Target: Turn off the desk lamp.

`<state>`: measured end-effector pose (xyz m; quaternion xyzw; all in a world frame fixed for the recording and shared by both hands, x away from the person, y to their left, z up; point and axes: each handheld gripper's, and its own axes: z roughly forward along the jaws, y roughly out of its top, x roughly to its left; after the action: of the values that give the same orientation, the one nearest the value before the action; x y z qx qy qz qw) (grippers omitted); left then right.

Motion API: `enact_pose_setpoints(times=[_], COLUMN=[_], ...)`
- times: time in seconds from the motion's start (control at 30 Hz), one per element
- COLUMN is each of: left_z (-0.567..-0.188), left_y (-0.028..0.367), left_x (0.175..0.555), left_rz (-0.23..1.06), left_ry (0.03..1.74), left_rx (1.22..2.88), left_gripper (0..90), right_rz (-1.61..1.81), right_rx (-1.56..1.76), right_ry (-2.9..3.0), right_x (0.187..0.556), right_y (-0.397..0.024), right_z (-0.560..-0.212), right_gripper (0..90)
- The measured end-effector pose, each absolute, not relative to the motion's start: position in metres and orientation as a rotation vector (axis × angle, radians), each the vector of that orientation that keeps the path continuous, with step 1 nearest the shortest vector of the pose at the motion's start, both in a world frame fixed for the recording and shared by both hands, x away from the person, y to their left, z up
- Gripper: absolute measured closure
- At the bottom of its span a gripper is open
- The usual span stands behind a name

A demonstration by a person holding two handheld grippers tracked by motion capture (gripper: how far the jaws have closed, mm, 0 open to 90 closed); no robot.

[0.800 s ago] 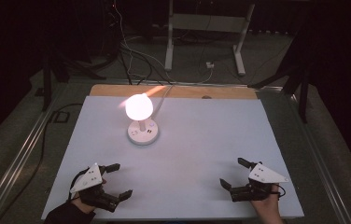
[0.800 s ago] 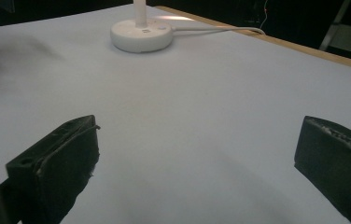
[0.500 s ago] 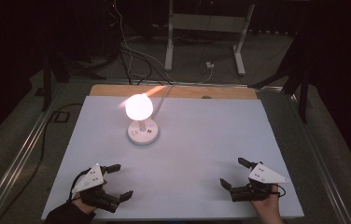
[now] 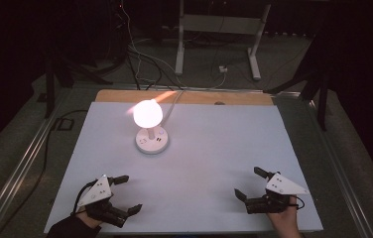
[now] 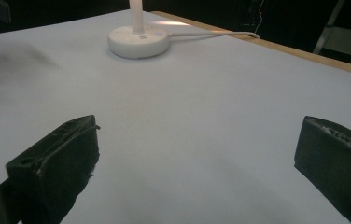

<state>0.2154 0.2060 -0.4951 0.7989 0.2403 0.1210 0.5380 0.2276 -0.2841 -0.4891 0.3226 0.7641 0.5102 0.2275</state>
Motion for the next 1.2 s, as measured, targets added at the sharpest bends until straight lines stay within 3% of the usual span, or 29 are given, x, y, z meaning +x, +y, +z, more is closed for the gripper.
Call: enact_pose_setpoints(times=[1.2], left_z=[-0.464], left_y=[0.177], left_x=[0.231], left_rz=[0.318], left_ry=[0.572], left_rx=[1.875], left_gripper=[0.5], right_rz=[1.444], right_rx=[0.87], right_ry=[2.105], right_x=[0.226], right_y=[-0.279], right_z=[-0.488], right_gripper=[0.0])
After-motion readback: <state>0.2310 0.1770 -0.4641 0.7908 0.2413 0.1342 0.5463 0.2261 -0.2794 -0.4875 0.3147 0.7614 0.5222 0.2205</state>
